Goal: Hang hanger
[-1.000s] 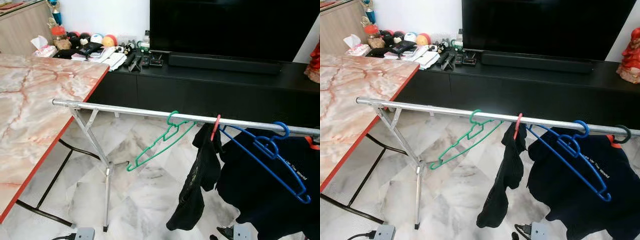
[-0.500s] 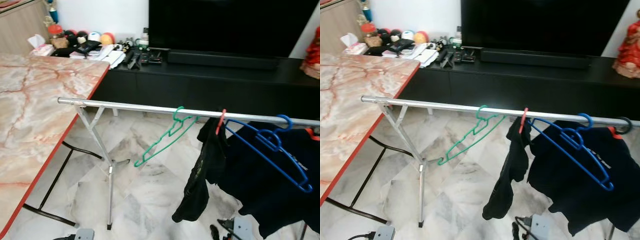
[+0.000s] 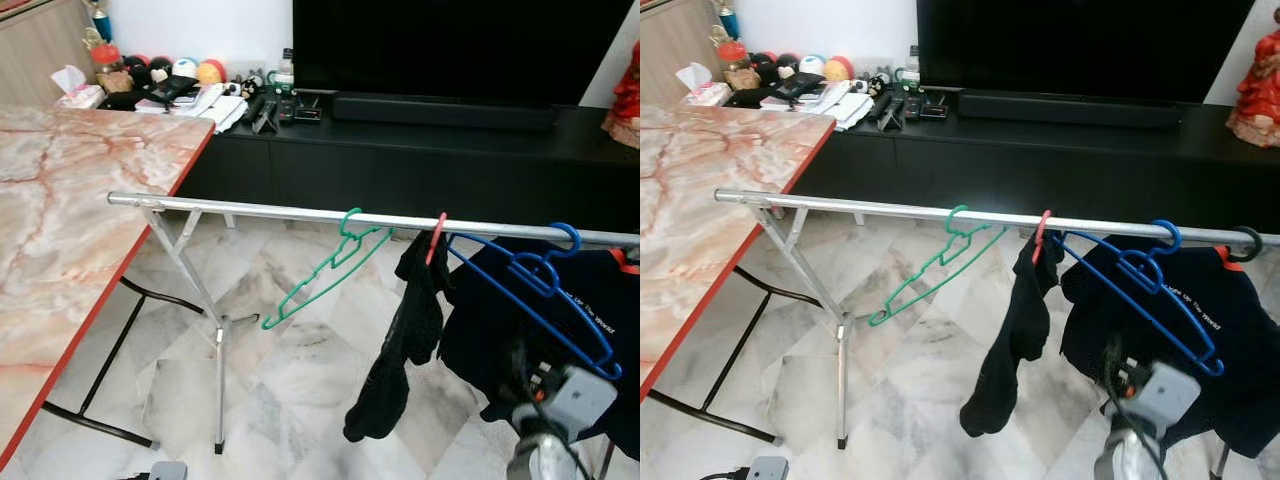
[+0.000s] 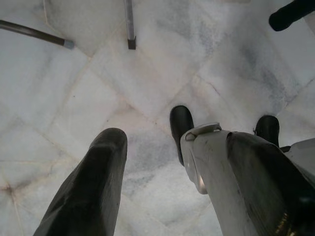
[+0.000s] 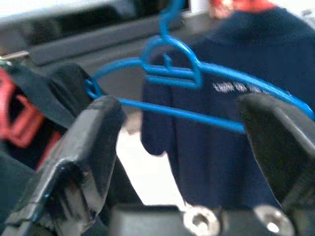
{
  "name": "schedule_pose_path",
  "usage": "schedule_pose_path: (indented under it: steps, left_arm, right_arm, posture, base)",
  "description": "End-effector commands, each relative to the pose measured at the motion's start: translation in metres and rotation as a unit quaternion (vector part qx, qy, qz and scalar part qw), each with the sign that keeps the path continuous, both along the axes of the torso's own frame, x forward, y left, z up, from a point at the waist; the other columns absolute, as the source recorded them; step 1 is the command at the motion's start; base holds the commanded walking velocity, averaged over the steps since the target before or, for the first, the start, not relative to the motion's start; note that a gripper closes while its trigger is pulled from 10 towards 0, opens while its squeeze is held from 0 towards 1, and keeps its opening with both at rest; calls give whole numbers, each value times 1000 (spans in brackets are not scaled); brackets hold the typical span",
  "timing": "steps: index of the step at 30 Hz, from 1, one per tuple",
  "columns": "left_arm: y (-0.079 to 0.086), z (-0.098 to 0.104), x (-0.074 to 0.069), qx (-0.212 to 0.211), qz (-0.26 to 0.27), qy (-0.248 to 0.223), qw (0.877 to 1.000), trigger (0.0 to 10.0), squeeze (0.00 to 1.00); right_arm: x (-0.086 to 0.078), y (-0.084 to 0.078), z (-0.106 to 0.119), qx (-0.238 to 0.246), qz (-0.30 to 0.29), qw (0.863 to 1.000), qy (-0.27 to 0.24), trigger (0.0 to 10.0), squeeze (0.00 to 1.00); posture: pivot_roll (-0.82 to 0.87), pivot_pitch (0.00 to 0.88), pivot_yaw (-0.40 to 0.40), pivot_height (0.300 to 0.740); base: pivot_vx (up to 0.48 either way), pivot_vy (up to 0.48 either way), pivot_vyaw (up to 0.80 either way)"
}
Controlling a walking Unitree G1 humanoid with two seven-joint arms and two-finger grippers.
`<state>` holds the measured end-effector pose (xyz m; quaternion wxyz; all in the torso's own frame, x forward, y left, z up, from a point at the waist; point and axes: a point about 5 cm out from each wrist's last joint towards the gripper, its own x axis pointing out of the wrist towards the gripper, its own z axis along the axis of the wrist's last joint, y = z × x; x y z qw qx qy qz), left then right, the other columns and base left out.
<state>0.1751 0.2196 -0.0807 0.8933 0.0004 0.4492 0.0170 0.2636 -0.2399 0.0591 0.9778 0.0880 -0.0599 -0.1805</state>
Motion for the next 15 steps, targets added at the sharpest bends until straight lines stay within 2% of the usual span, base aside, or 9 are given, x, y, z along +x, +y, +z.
schedule_pose_path:
  steps: [1,3,4,6,7,9,15]
  left_arm:
    - [3,-2,-6,12,-15,13,1000,10000,0]
    - [4,-2,-6,12,-11,13,1000,10000,0]
    - [4,-2,-6,12,-11,13,1000,10000,0]
    - [4,-3,-7,10,-2,18,1000,10000,0]
    - [4,-3,-7,10,-2,18,1000,10000,0]
    - [4,-3,-8,8,-1,19,1000,10000,0]
    - [3,-4,-8,9,-5,22,1000,10000,0]
  right_arm:
    - [-4,14,2,-9,32,999,-5,10000,0]
    - [-19,20,-4,-11,45,999,7,10000,0]
    - [-19,20,-4,-11,45,999,7,10000,0]
    - [-41,27,-16,-12,61,997,45,10000,0]
    - [-41,27,-16,-12,61,997,45,10000,0]
    - [-42,26,-15,-9,57,997,45,10000,0]
    - [-26,29,-1,-5,66,997,26,10000,0]
  posture:
    - [-22,95,-5,740]
    - [-23,96,-5,740]
    - [-23,96,-5,740]
    - [-31,100,-4,740]
    - [-31,100,-4,740]
    - [-33,100,-4,740]
    - [-33,95,-9,740]
  base:
    - [0,0,0]
    - [0,0,0]
    - [0,0,0]
    - [0,0,0]
    - [0,0,0]
    - [0,472,0]
    - [0,472,0]
